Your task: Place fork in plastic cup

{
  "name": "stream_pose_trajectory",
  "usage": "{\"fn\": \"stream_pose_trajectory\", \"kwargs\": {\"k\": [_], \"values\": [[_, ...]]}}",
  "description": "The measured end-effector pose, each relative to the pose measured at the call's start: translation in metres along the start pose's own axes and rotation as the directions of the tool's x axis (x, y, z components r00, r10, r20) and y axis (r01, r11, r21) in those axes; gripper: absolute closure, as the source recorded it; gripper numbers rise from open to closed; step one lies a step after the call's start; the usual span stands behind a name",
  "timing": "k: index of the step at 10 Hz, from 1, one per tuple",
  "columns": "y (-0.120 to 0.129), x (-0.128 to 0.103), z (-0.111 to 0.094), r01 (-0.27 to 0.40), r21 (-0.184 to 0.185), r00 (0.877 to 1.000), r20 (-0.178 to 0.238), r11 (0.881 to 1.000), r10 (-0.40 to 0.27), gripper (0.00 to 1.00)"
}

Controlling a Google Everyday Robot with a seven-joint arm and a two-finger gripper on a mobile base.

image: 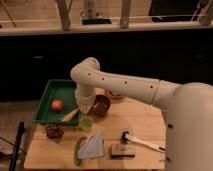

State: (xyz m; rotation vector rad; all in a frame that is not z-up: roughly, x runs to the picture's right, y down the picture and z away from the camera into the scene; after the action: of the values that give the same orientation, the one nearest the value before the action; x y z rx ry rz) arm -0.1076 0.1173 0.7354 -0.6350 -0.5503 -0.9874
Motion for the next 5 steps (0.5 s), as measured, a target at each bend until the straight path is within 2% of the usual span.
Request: {"fn": "stream_pose_trajectory", "kwargs": {"k": [3, 5], "values": [[-0.003, -0.01, 0.007, 0.06, -0.035, 0.998, 0.014, 0.998, -0.06, 1.0], [0.0, -0.009, 0.013, 0.065, -0.056, 0.998, 0.024, 0.996, -0.064, 1.0]]}}
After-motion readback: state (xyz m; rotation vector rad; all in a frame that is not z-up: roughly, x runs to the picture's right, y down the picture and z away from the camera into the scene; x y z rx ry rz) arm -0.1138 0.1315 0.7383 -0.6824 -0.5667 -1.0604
